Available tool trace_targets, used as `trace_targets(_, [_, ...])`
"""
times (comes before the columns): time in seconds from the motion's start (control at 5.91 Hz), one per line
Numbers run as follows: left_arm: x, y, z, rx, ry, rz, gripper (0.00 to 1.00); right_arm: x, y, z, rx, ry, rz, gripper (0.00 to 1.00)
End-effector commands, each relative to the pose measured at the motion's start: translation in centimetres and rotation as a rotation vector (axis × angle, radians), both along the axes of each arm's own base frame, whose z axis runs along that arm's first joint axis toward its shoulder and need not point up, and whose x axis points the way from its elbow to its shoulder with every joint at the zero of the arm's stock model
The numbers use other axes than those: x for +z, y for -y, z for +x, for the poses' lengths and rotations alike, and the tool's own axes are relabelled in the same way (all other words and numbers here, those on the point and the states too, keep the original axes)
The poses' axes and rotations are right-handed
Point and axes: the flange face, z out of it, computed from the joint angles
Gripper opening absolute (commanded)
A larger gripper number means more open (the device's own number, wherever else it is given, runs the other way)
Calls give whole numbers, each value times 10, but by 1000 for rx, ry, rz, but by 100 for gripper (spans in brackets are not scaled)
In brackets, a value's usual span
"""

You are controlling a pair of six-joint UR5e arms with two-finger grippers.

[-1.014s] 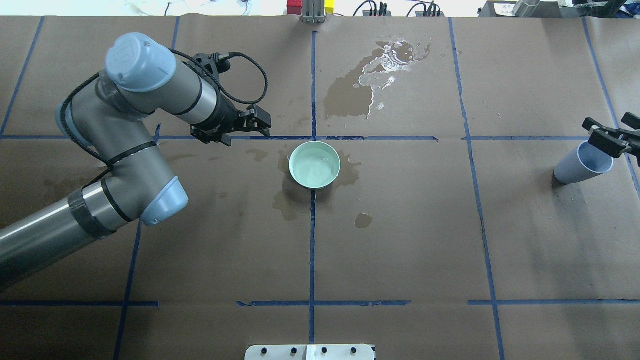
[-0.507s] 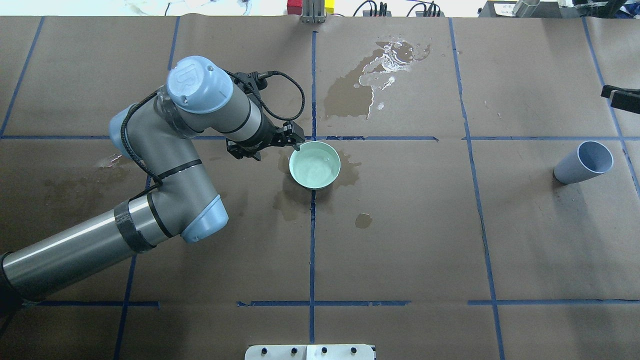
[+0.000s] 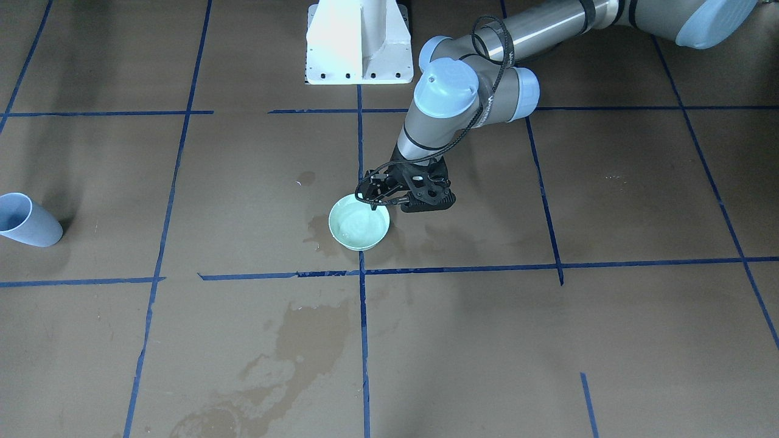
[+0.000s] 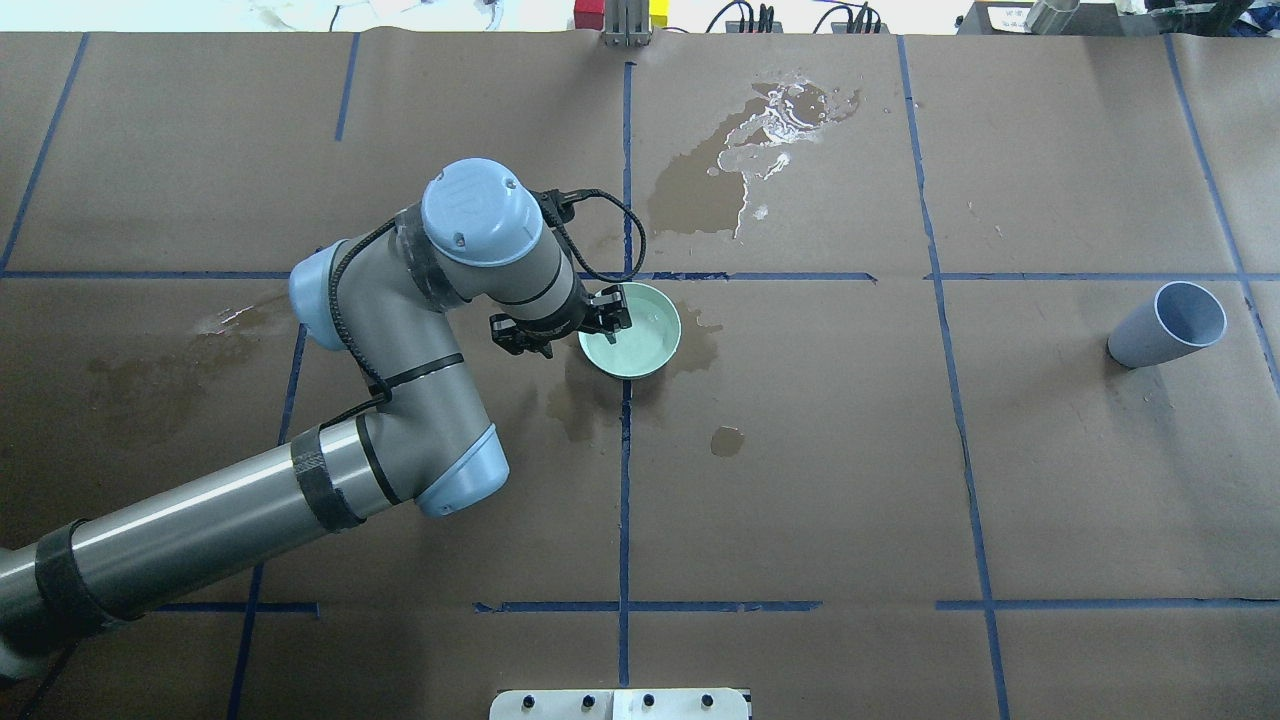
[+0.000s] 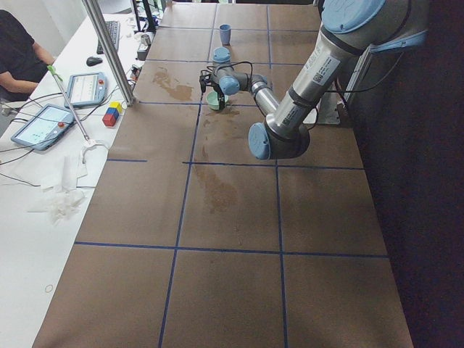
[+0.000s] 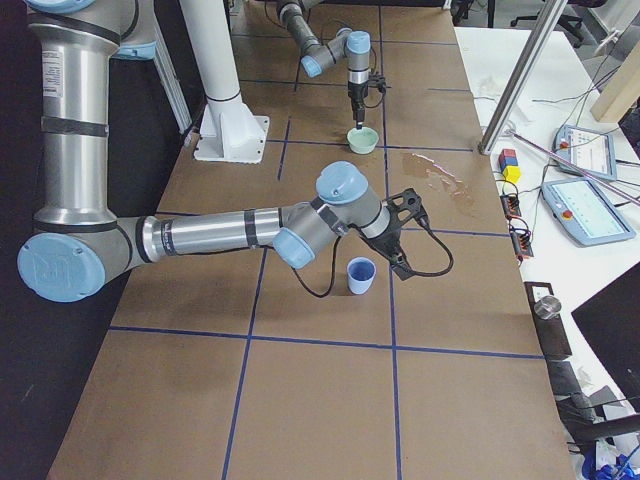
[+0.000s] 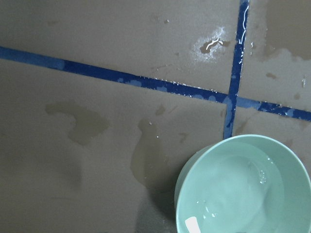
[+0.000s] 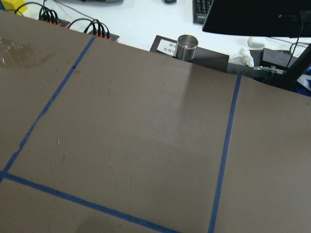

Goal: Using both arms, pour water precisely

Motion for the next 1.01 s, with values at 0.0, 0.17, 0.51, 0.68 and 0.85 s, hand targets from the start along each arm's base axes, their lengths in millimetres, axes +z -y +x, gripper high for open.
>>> trace_targets(0.0, [1,5,18,-10,29,-4,49,21,-1,28,-161,-24,-89,100])
trace_targets(0.17, [3,5,18,-8,31,-2,37,30,-2,25,-205,-19,-133,100])
trace_targets(0.51, [11,7,16,-10,41,-6,7,29,-5,22,-231,-21,-139,100])
trace_targets(0.68, [12,8,15,-13,44,-8,0,31,-7,22,-231,-21,-142,100])
trace_targets(0.85, [9,17,5,-29,38,-7,0,32,-9,22,-234,-14,-142,100])
